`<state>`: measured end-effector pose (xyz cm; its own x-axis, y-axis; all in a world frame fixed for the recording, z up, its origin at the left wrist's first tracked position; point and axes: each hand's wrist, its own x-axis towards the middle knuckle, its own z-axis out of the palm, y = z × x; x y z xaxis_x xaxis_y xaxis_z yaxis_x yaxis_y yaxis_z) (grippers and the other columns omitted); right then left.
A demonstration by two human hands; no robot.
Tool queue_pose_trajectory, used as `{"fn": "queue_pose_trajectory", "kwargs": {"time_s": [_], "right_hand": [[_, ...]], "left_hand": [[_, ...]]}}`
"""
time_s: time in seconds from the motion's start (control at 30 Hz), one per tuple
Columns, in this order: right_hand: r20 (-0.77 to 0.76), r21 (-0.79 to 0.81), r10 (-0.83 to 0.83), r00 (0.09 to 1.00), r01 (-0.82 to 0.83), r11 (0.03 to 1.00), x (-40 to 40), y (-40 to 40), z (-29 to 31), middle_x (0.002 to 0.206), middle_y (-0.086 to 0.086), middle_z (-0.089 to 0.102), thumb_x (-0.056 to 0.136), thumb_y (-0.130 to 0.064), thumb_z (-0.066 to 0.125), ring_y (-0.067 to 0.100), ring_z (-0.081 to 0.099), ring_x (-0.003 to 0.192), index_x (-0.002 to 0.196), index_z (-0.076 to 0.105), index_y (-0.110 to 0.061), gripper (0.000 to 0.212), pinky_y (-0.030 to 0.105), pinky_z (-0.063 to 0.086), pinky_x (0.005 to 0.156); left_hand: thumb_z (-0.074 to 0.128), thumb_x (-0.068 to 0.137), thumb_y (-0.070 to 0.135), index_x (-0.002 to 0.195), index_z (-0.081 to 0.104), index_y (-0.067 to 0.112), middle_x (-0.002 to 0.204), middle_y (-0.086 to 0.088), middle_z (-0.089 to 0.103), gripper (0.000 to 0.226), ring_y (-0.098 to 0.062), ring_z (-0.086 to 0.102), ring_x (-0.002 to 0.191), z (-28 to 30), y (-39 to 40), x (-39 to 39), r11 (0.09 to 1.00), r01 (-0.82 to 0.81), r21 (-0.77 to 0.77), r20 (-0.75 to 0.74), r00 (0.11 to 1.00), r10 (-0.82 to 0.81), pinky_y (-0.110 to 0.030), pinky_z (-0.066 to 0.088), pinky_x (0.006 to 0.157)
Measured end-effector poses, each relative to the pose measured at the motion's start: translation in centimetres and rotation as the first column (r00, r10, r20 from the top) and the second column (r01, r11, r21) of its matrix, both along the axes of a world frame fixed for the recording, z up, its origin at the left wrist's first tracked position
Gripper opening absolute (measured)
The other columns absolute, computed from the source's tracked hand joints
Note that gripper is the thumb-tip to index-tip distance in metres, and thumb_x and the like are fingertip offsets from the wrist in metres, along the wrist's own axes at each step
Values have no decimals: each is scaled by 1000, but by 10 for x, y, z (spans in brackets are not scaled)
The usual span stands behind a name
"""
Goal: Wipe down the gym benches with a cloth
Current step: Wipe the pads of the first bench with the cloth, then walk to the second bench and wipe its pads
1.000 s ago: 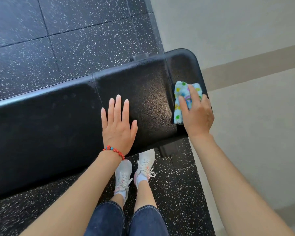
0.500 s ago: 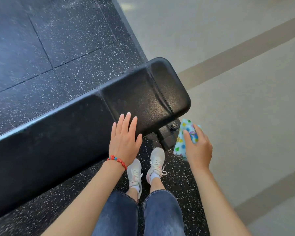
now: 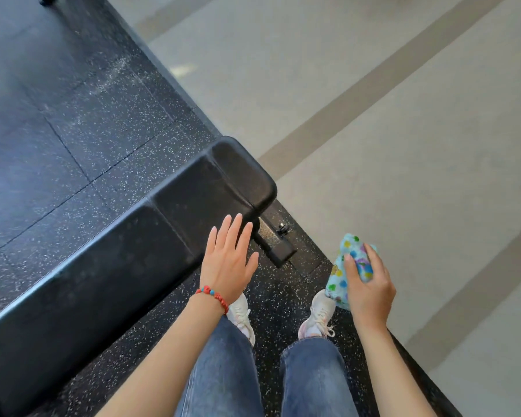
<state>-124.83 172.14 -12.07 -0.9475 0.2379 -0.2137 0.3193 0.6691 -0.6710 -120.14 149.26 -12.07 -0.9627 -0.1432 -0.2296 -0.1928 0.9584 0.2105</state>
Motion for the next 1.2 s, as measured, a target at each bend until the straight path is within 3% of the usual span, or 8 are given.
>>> {"fn": "queue_pose_trajectory", "kwargs": {"time_s": [0.27, 0.37, 0.57, 0.9, 1.2], "right_hand": [[-34, -73, 44, 998, -46, 996, -48, 102, 54, 113, 13, 63, 82, -20, 69, 29, 58, 103, 122, 59, -14, 41, 28, 40, 84], [-80, -67, 35, 996, -40, 997, -69, 140, 74, 113, 12, 64, 81, -19, 70, 28, 58, 104, 121, 60, -13, 41, 22, 36, 82], [-63, -93, 16, 998, -22, 995, -100, 180, 94, 120, 10, 61, 84, -24, 67, 26, 55, 110, 124, 58, -15, 42, 23, 36, 87], [-32, -120, 92, 995, -95, 988, -172, 172, 102, 120, 7, 60, 85, -31, 64, 21, 56, 108, 126, 56, -20, 43, 22, 39, 84], [-40, -130, 186, 982, -190, 973, -341, 119, 107, 119, 3, 60, 85, -32, 64, 15, 54, 104, 125, 56, -23, 41, 20, 39, 85]], "left_hand": [[40, 85, 38, 120, 61, 4, 126, -18, 58, 54, -36, 53, 119, 58, 104, -51, 1000, 12, -10, -121, 993, -13, -55, 38, 99], [41, 84, 39, 117, 62, 4, 123, -17, 60, 53, -36, 55, 117, 75, 145, -73, 999, 40, 11, -166, 985, -37, -56, 40, 97], [41, 84, 41, 116, 63, 3, 119, -17, 63, 53, -35, 58, 112, 92, 183, -111, 998, 69, 4, -186, 980, -67, -55, 43, 94], [39, 84, 42, 115, 63, 4, 118, -18, 63, 54, -36, 59, 112, 101, 187, -196, 995, 96, -6, -224, 970, -95, -54, 45, 92], [39, 84, 39, 111, 65, 2, 115, -20, 64, 53, -38, 61, 107, 98, 147, -336, 1000, 28, 1, -237, 971, -26, -52, 49, 87]]}}
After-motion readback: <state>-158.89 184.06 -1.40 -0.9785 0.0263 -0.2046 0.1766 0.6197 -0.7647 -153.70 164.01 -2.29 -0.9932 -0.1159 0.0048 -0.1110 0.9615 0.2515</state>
